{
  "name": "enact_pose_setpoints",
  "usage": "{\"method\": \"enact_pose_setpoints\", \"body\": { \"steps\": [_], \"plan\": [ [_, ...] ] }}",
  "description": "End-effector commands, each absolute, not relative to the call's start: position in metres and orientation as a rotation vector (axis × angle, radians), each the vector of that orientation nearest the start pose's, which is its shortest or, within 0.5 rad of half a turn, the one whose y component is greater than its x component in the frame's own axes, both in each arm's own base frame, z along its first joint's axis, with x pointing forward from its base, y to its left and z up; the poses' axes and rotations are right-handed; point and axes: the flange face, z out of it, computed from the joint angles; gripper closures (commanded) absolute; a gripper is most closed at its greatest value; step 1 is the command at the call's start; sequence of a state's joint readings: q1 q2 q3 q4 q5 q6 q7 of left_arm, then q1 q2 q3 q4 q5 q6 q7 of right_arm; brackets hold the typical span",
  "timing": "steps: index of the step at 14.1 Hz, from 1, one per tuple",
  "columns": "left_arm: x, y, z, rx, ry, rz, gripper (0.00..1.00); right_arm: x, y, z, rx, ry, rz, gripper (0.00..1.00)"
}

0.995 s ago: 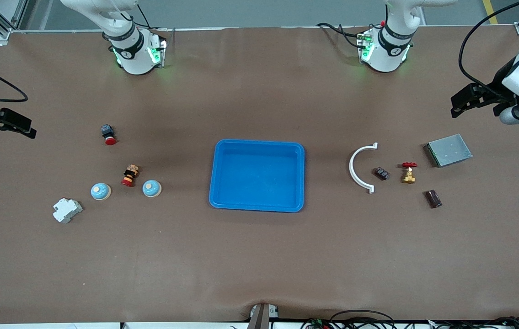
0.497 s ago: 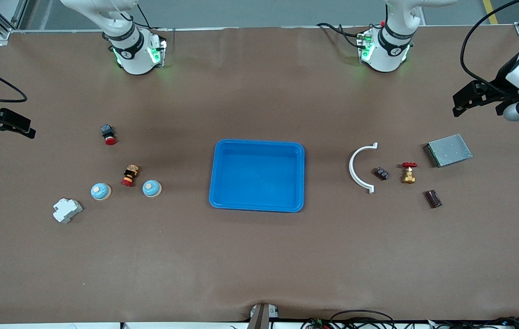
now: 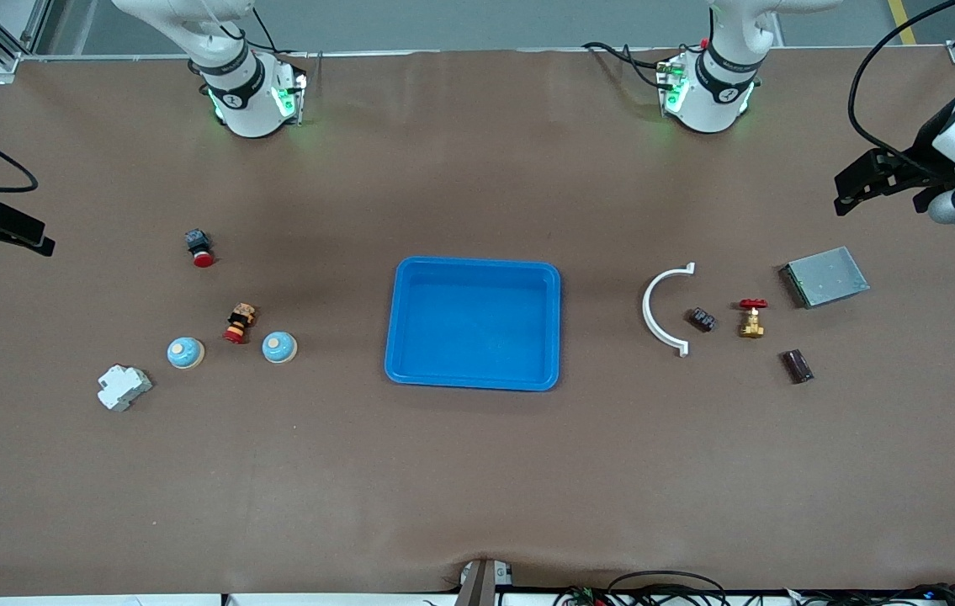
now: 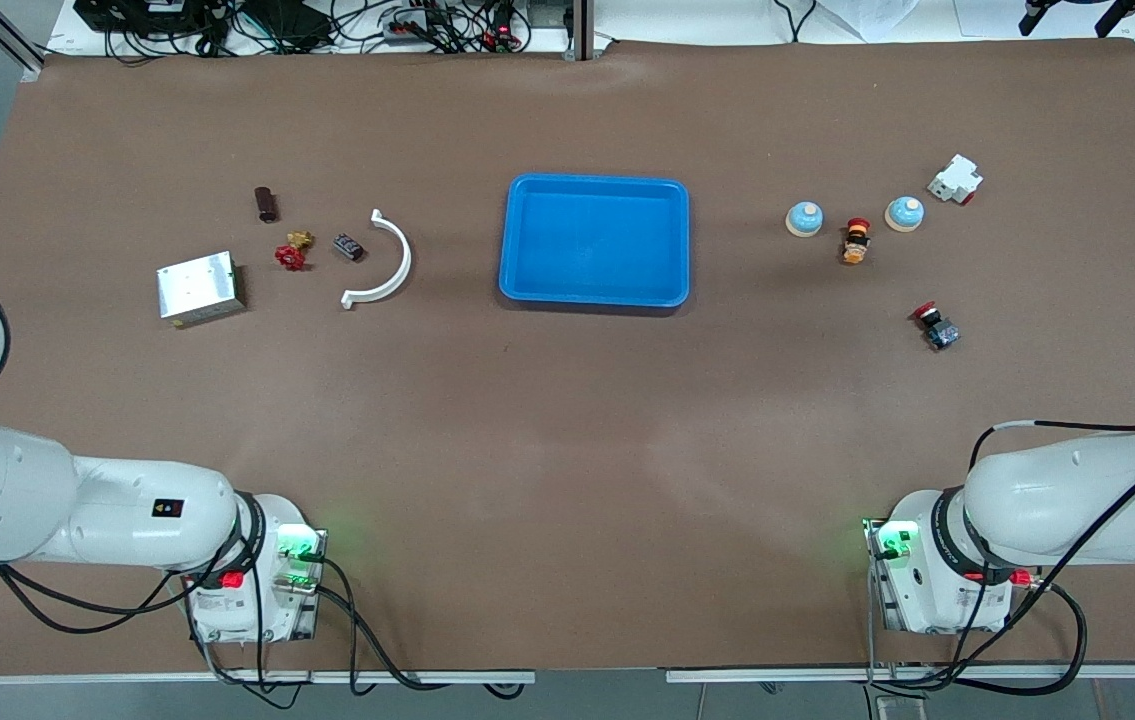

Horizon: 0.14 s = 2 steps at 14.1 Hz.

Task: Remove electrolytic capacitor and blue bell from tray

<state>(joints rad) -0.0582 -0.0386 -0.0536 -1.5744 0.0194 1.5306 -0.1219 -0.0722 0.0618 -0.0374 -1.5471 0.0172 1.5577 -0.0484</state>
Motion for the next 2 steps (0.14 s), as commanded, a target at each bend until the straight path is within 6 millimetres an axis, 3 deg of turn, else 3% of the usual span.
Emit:
{"method": "enact_pose_setpoints", "body": {
  "steps": [1,2],
  "plan": [
    [0.5340,-0.0597,0.6463,-3.101,-0.017,-0.008,0.00,0.5706,-0.0610,0.5963,-3.111,0.115,0.088,0.00],
    [0.5341,-0.0589,0.6456,-3.101,-0.020,-0.005,0.00,0.5710,-0.0595,0.5953,-3.112,0.110,0.093,0.00]
  ]
}}
